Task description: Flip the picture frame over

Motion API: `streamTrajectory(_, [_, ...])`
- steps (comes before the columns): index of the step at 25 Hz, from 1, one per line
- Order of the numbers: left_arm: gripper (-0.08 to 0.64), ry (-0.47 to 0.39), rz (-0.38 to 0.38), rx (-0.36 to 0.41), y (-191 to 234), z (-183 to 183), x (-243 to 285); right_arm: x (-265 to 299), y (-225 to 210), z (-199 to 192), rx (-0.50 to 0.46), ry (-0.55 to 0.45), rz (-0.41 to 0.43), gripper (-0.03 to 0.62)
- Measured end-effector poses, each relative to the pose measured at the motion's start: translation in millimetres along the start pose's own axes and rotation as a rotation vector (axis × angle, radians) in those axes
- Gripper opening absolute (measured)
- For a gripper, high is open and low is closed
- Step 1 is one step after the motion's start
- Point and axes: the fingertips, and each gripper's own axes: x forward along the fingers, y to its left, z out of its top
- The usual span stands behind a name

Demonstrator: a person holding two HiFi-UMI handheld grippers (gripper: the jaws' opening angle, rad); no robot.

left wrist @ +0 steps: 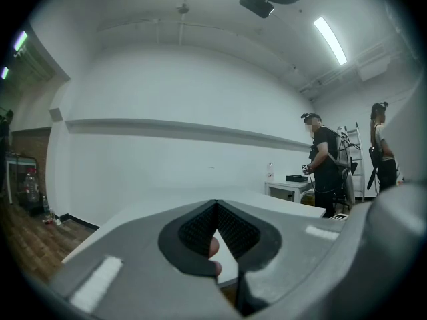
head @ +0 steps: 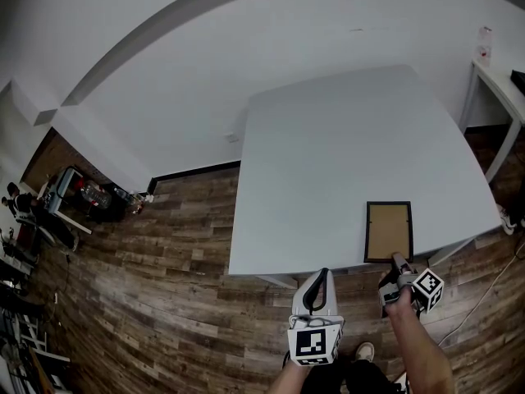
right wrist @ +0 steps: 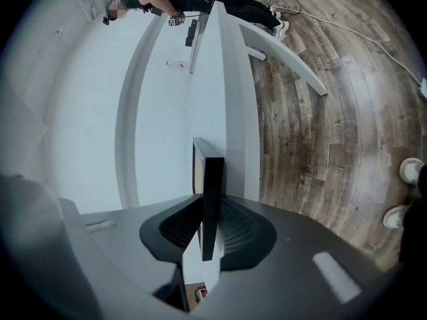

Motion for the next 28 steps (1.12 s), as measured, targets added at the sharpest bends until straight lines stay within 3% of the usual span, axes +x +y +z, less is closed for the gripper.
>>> streamTrajectory(6, [0.0, 0.003, -0.002, 0.007, -0.9, -1.5, 2.2, -3.8, -0.6, 1.5, 0.017, -0.04, -0.012, 0.12])
streamTrajectory(11, [0.0, -0.002, -0.001, 0.012, -0.2, -1.6, 3.7, -4.3, 1.8, 4.5, 0.003, -0.049, 0.012, 0.198])
streamTrajectory(13, [0.0, -0.003, 0.0, 0.01, -0.6, -1.4, 4.2, -5.4, 1.3, 8.7, -0.006, -0.071, -0.002, 0.275])
streamTrajectory(17, [0.0, 0.0, -0.01, -0.008, -1.1, -0.6, 4.4, -13.0, -3.8, 18.1, -0.052, -0.124, -0.059, 0.314])
streamTrajectory(20, [0.0, -0.008, -0.005, -0.001, 0.4, -0.8, 4.3, -20.9, -1.7, 23.5, -0.147, -0.135, -0.078, 0.316])
streamTrajectory(28, [0.0, -0.013, -0.014, -0.01, 0.7, 5.0, 6.2, -43.5, 32.6, 16.0, -0.57, -0.089, -0.063, 0.293])
